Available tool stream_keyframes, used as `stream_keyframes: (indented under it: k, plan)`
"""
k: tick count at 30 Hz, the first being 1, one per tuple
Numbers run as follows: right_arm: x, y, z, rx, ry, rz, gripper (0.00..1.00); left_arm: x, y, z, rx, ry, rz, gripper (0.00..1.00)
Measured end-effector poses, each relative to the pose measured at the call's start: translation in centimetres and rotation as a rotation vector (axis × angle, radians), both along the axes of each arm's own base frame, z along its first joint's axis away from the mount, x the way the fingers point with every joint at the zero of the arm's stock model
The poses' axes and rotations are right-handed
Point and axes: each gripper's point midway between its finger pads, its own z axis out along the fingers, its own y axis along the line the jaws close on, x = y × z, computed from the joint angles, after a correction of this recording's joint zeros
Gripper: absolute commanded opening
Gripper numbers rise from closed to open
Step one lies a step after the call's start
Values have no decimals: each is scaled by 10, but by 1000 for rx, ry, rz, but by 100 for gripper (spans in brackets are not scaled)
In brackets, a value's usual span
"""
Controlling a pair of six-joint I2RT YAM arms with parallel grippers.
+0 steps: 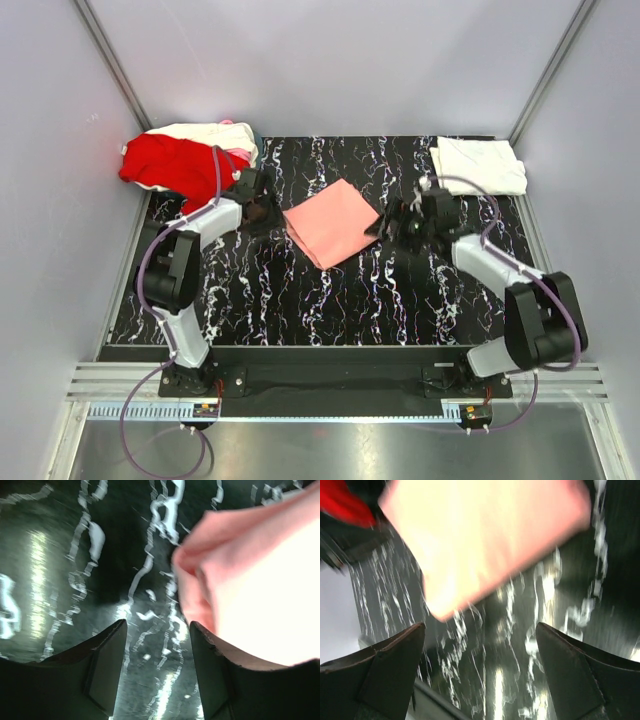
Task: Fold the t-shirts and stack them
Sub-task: Neatly place the folded tshirt to the corner
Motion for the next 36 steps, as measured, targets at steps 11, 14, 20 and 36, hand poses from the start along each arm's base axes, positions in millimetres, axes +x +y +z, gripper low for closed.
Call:
stream_keyframes:
  k: [11, 14, 20, 36]
  plan:
    - [181, -55, 24, -50, -23, -166, 100, 0, -33, 0, -173, -84, 4, 41]
    - [184, -57, -13, -64, 63, -168, 99, 9, -38, -10, -185, -78, -4, 35]
    - [162, -46, -59, -51, 199, -139, 98, 27, -47, -24, -190, -74, -22, 32]
    - [17, 24, -46, 112, 315, -38, 100, 97, -81, -10, -220, -180, -177, 41]
